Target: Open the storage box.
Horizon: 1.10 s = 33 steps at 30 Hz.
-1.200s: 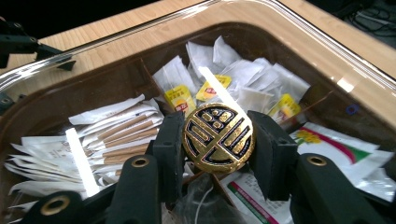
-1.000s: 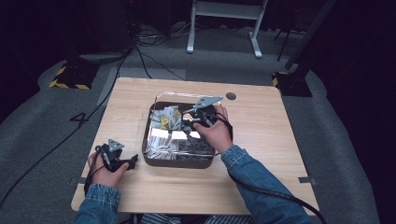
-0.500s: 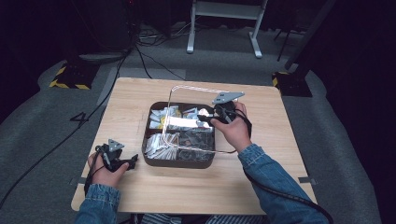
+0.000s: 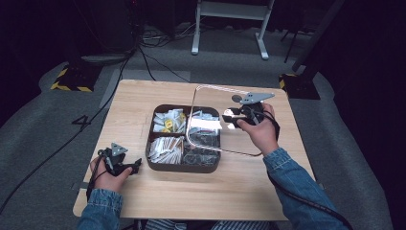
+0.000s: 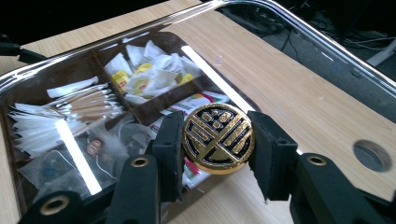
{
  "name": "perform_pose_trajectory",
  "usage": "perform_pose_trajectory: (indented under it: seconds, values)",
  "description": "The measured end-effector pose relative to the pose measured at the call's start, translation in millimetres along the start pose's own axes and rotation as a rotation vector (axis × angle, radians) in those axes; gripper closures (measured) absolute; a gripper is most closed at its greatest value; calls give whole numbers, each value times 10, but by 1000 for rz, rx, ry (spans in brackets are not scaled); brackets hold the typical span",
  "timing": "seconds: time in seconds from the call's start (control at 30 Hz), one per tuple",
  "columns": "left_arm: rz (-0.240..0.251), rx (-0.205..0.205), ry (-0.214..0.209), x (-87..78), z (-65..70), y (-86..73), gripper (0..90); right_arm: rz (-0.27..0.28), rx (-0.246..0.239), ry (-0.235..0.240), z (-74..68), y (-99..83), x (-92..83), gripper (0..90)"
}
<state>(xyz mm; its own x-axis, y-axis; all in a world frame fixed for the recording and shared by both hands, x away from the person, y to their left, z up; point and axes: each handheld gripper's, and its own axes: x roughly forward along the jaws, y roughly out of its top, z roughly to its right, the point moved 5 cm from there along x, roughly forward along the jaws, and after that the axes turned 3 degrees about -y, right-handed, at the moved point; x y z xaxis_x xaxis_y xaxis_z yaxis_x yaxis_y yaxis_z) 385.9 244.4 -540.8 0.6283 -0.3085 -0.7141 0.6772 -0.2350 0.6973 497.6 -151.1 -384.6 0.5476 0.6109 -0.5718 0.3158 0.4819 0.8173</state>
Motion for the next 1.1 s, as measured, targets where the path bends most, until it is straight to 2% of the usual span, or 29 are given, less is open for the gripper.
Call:
perform_pose_trajectory:
  seconds: [0.47,0.67,1.1]
  values:
    - [-3,-1,-7,2,3,0,185,-8,32,-48,367,-214,-250,589]
    - [-3,-1,-7,2,3,0,184,-32,36,-61,508,-353,-308,588]
    - [-3,-1,-6,2,3,0,184,-58,76,-96,772,-663,-382,588]
